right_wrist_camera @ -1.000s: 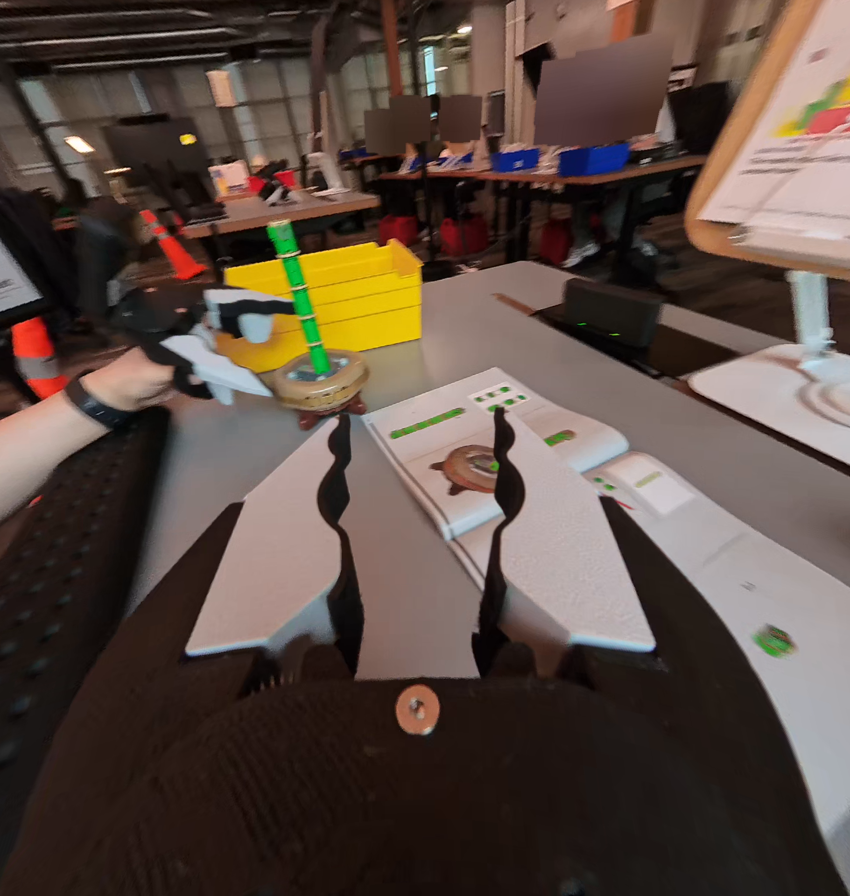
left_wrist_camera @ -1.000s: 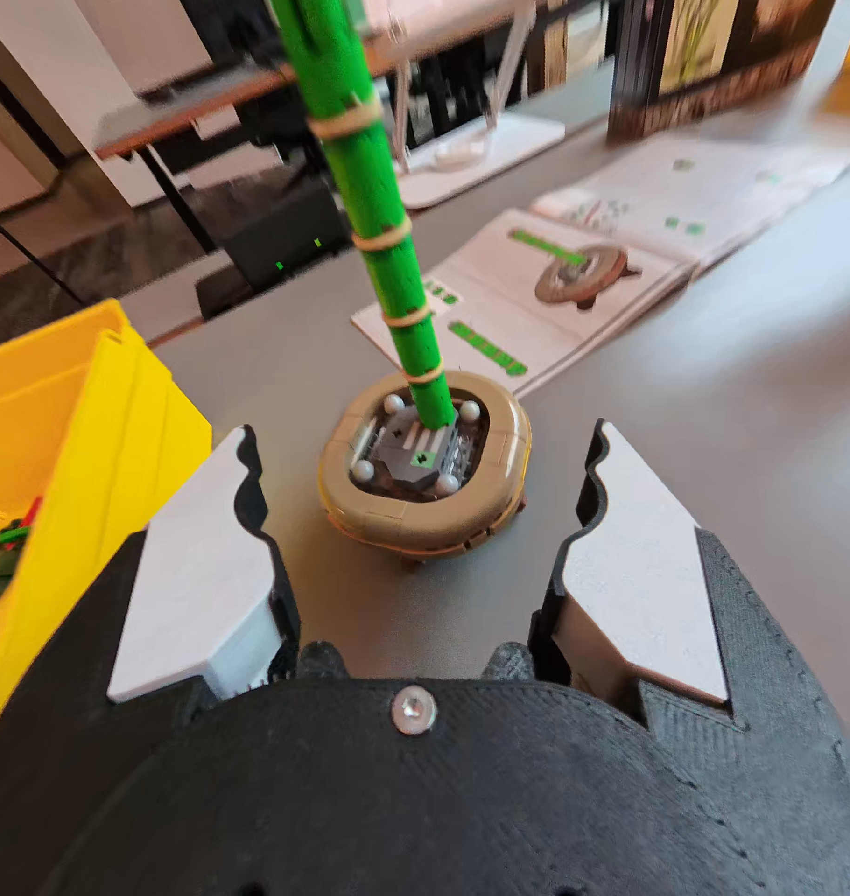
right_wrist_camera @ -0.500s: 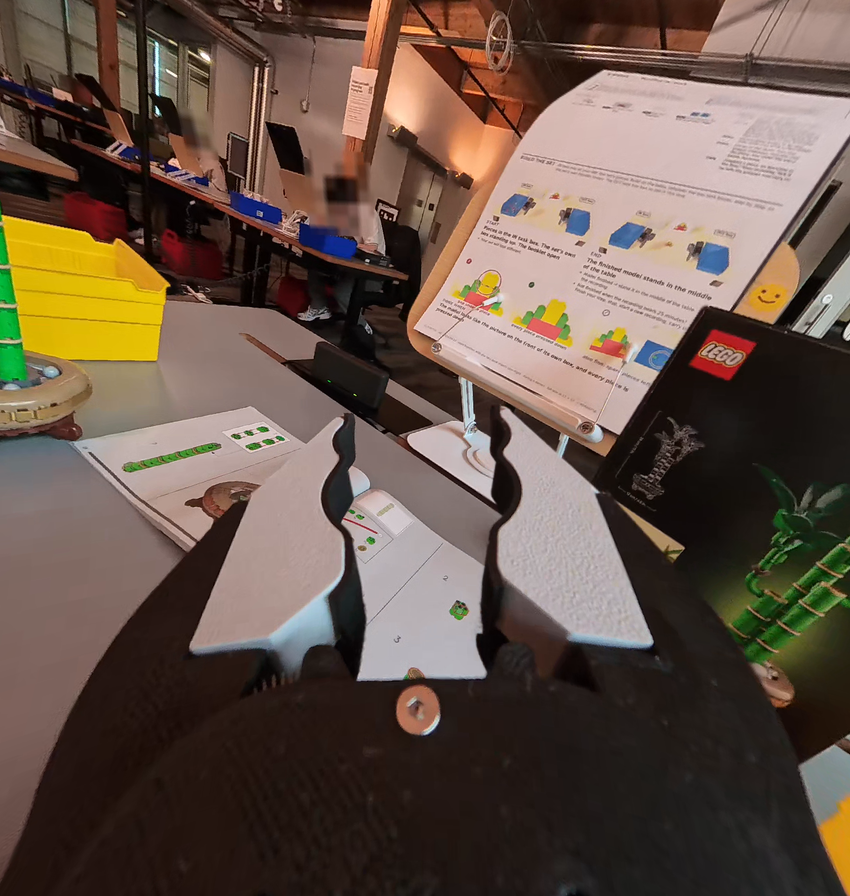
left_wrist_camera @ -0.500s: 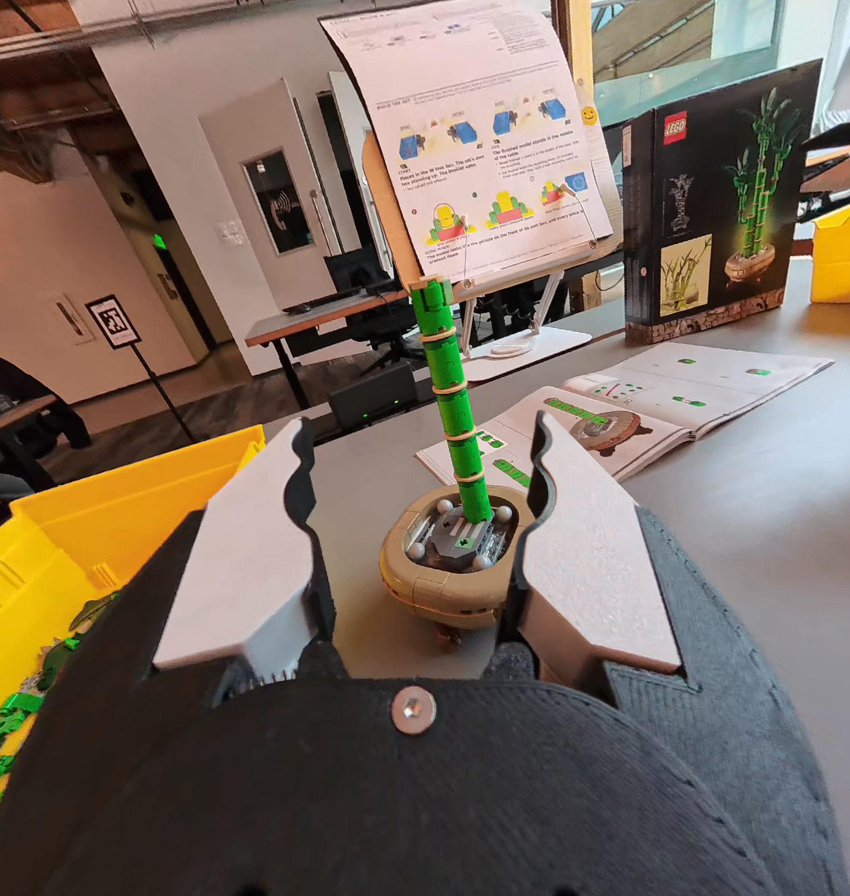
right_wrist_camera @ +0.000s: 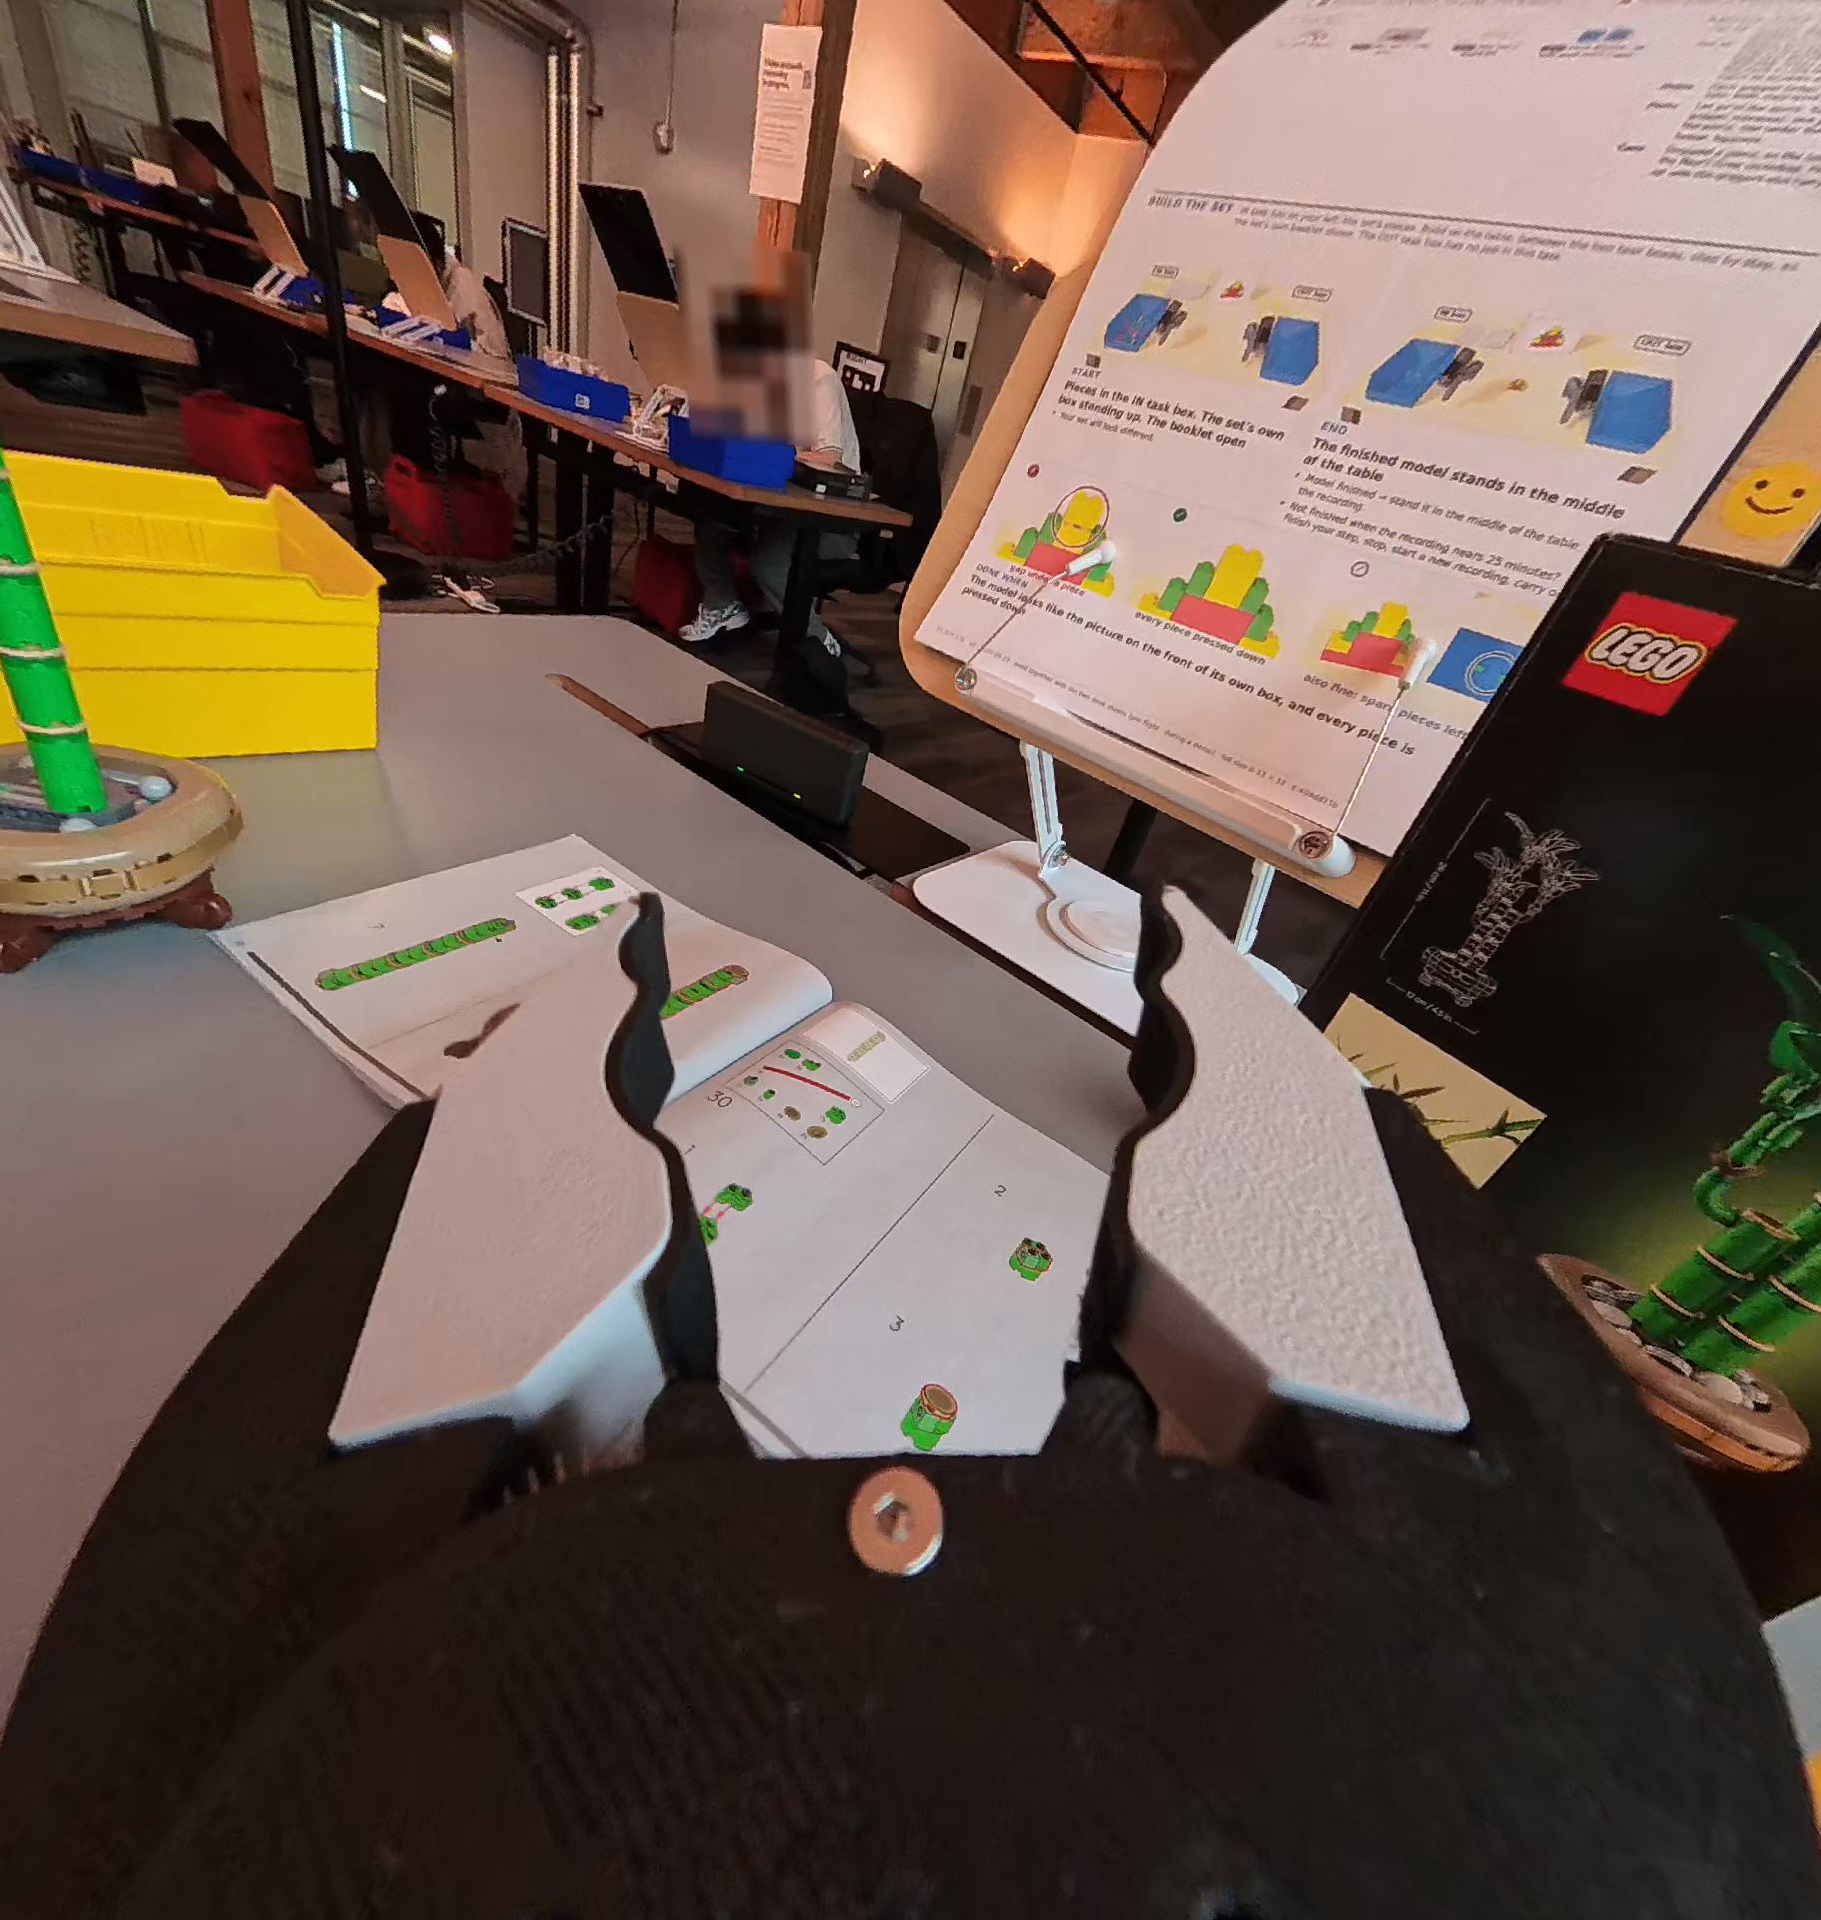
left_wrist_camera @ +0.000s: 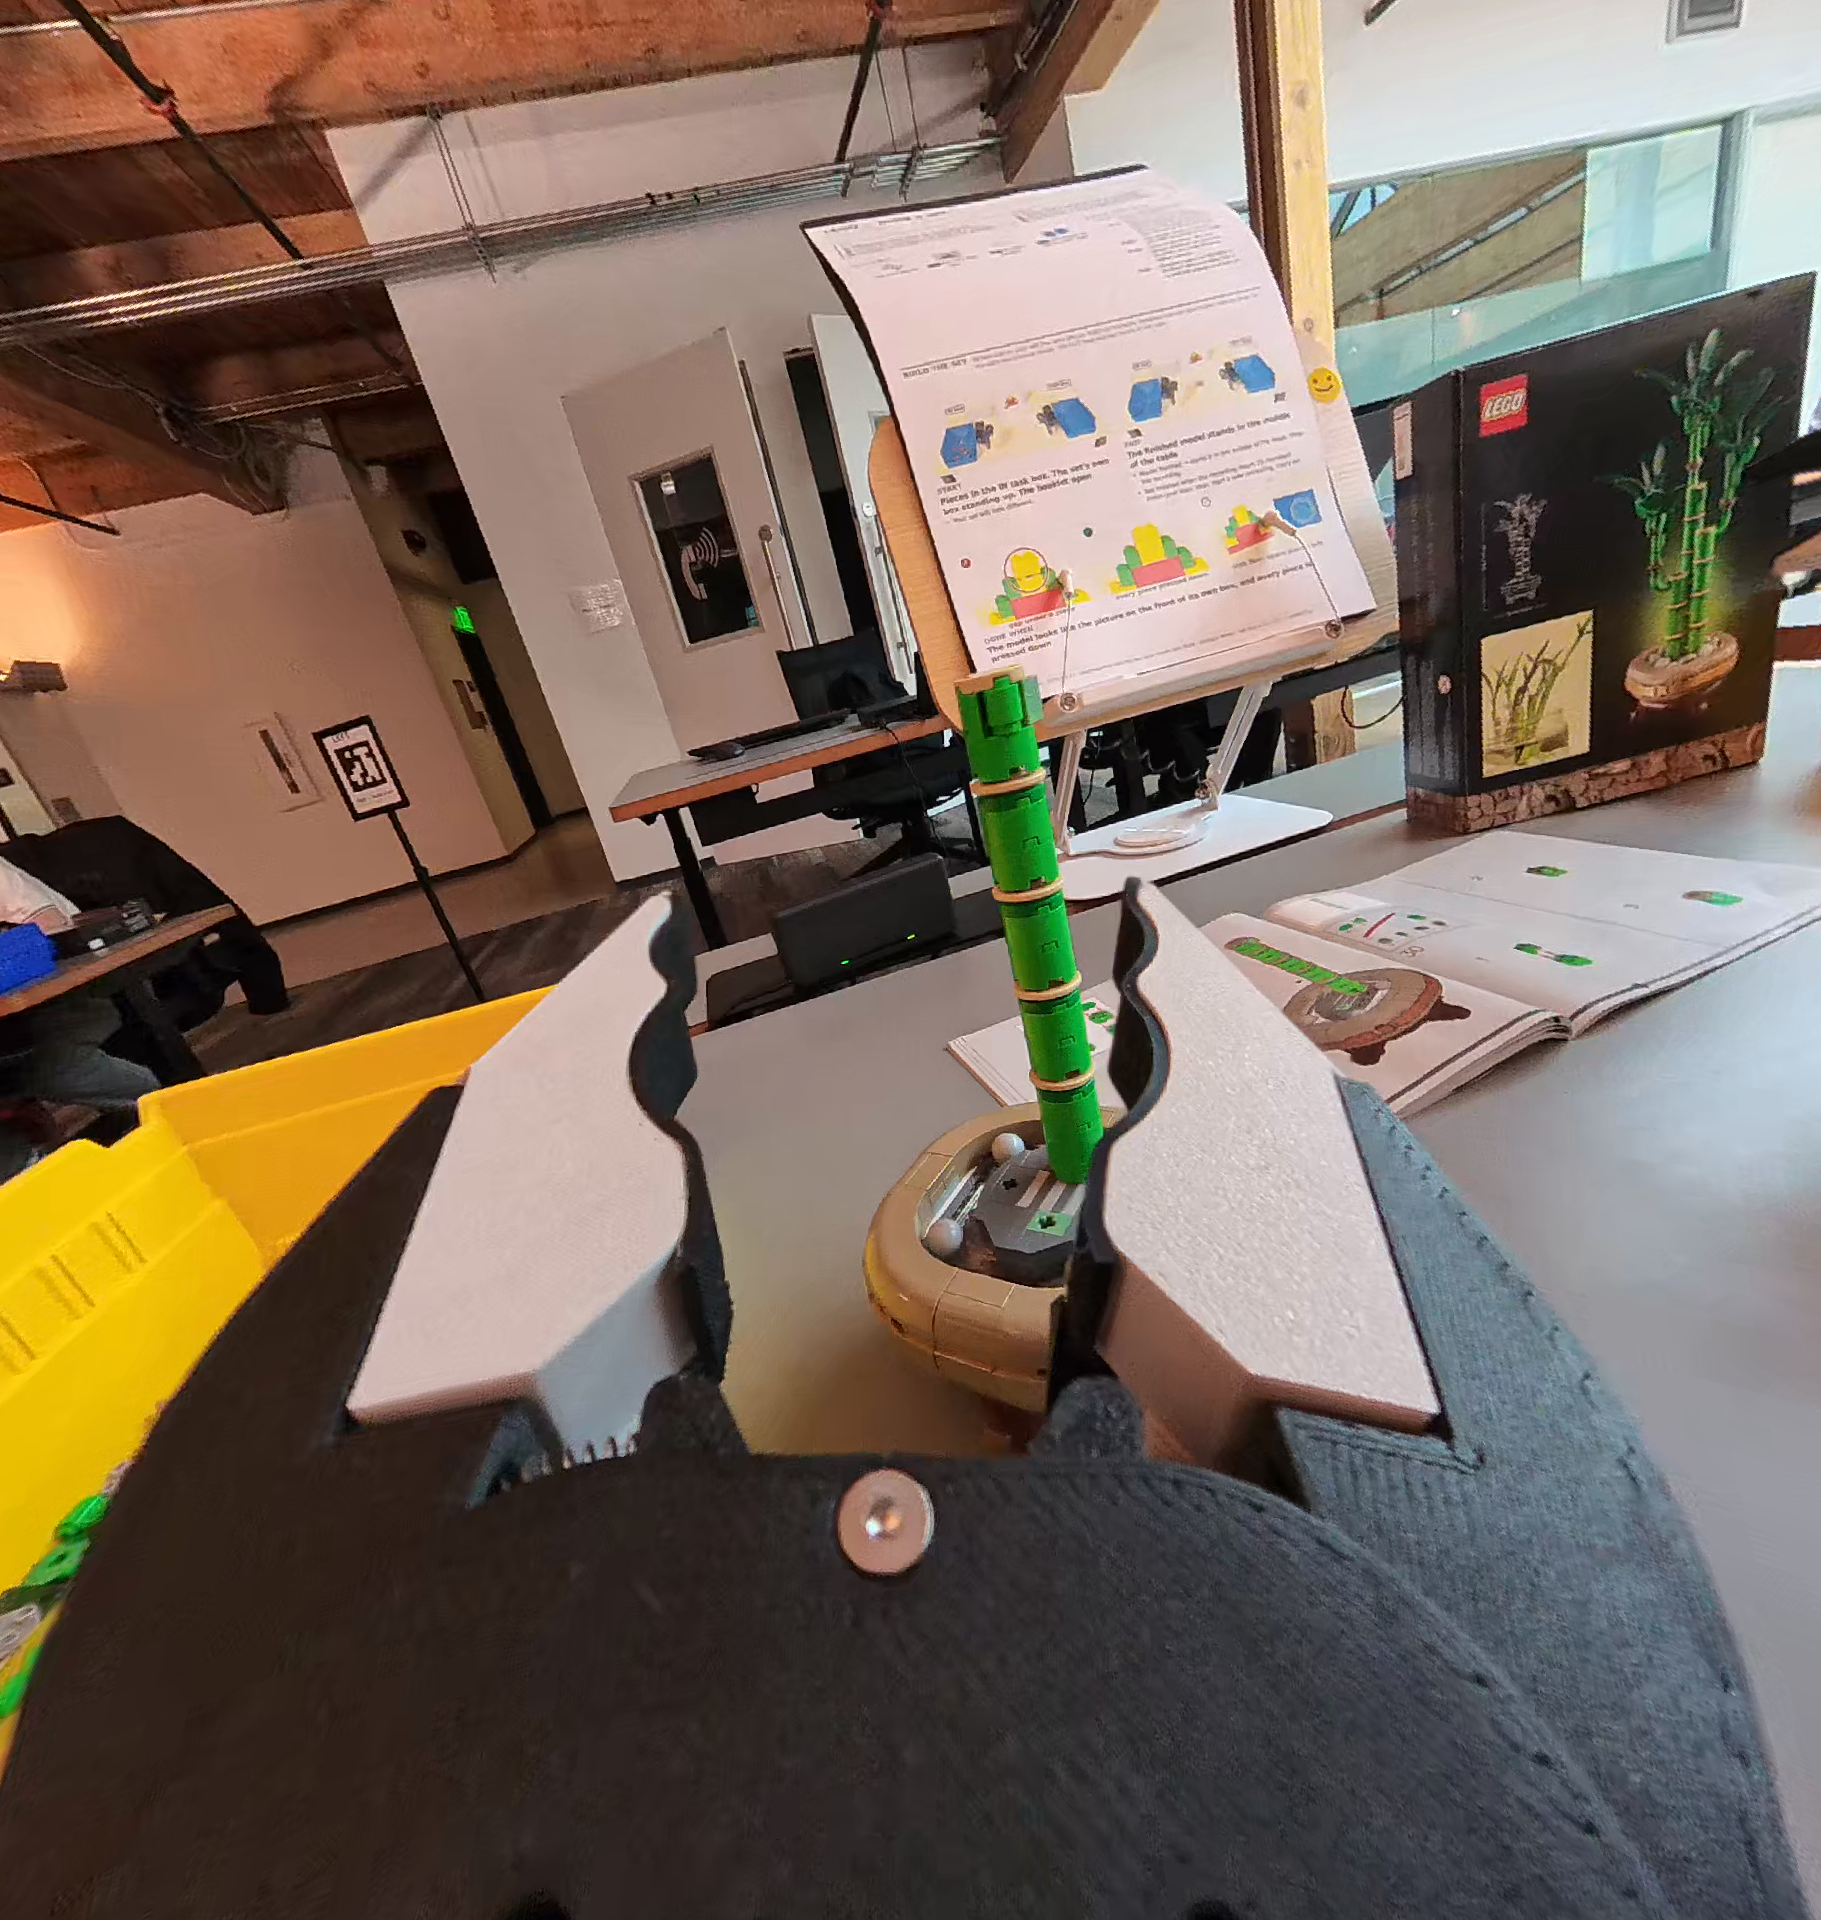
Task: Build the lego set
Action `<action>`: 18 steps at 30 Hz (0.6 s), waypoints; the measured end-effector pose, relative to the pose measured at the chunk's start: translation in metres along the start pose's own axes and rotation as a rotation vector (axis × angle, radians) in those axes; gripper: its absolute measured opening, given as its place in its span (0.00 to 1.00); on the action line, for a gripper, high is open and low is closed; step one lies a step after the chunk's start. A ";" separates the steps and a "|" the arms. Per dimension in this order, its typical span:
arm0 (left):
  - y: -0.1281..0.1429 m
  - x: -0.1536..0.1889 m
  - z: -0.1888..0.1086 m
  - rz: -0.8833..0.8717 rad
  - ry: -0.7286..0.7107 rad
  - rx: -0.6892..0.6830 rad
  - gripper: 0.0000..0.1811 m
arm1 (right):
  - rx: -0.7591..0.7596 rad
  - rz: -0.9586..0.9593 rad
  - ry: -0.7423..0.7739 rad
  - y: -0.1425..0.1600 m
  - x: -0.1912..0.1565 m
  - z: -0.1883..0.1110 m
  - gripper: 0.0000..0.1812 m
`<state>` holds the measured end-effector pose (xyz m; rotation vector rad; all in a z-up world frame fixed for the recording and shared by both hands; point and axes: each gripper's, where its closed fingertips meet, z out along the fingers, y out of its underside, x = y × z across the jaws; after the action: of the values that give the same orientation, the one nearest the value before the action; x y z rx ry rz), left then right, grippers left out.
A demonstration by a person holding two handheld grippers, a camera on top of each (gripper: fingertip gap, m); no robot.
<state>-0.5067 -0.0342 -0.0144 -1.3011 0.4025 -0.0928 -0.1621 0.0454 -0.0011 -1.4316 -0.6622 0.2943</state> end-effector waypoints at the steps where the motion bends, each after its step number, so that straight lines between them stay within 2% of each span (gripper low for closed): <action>1: -0.001 0.001 0.000 0.002 0.005 0.005 0.44 | 0.011 0.008 0.002 -0.003 -0.001 -0.002 0.50; 11: -0.016 0.003 -0.004 0.003 0.008 0.091 0.41 | -0.021 -0.065 0.046 -0.008 0.001 0.000 0.47; 15: -0.023 -0.003 -0.008 -0.025 0.004 0.126 0.41 | -0.011 -0.119 0.110 -0.001 0.014 0.000 0.46; 18: -0.033 -0.005 -0.013 -0.061 0.011 0.175 0.42 | -0.012 -0.089 0.140 0.004 0.022 0.001 0.44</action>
<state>-0.5103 -0.0540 0.0151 -1.1409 0.3557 -0.1825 -0.1440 0.0591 0.0001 -1.4159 -0.6123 0.1191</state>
